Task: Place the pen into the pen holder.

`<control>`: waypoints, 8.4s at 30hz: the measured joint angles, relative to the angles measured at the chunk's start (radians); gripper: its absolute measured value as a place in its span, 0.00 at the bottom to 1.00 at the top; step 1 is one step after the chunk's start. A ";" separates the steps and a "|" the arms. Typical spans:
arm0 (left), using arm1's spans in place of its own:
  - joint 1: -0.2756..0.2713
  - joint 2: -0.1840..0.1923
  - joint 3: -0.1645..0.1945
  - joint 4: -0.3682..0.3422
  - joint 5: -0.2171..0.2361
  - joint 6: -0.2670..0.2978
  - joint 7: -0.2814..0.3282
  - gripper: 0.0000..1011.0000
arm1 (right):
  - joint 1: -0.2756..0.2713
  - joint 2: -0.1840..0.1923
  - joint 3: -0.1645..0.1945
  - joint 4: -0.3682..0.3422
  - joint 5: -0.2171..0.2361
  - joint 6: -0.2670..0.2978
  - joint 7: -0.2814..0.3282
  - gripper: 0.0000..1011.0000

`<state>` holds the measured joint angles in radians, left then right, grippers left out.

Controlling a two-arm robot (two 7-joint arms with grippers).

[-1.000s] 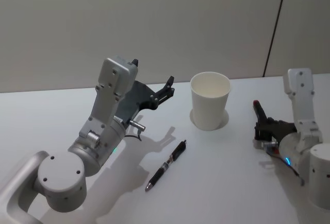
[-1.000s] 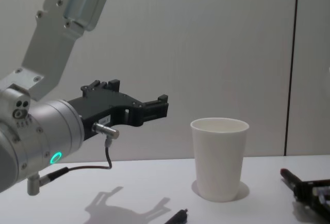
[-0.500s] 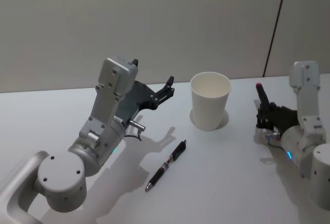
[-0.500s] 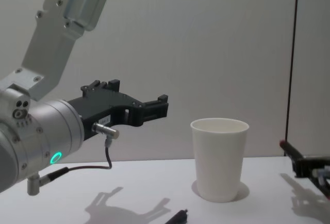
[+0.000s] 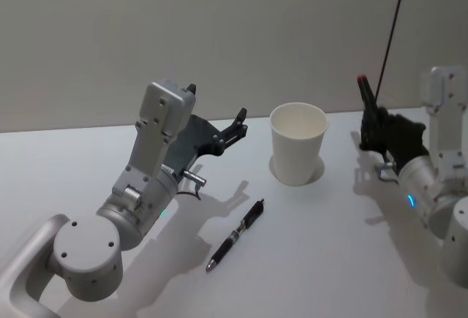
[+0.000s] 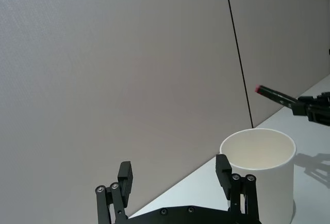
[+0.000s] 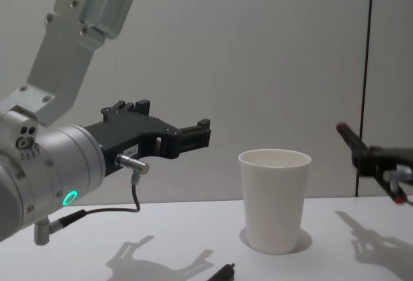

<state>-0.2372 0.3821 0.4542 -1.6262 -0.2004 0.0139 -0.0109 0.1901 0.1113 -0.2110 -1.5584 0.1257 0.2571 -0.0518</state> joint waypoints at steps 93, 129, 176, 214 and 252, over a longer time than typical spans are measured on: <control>0.000 0.000 0.000 0.000 0.000 0.000 0.000 0.99 | 0.265 -0.136 -0.091 0.522 -0.154 -0.623 0.254 0.40; 0.000 0.000 0.000 0.000 0.000 0.000 0.000 0.99 | 0.206 -0.116 -0.084 0.337 -0.025 -0.536 0.293 0.99; 0.000 0.000 0.000 0.000 0.000 0.000 0.000 0.99 | -0.139 0.169 -0.026 -0.127 0.135 -0.269 0.148 0.99; 0.064 0.062 -0.018 -0.077 -0.088 0.012 -0.049 0.99 | -0.205 0.226 -0.015 -0.209 0.162 -0.223 0.119 0.99; 0.168 0.224 -0.049 -0.255 -0.243 0.311 -0.268 0.99 | -0.205 0.226 -0.015 -0.208 0.162 -0.223 0.119 0.99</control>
<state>-0.0691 0.6063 0.4050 -1.8812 -0.4438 0.3245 -0.2785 -0.0146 0.3374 -0.2258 -1.7667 0.2873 0.0340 0.0668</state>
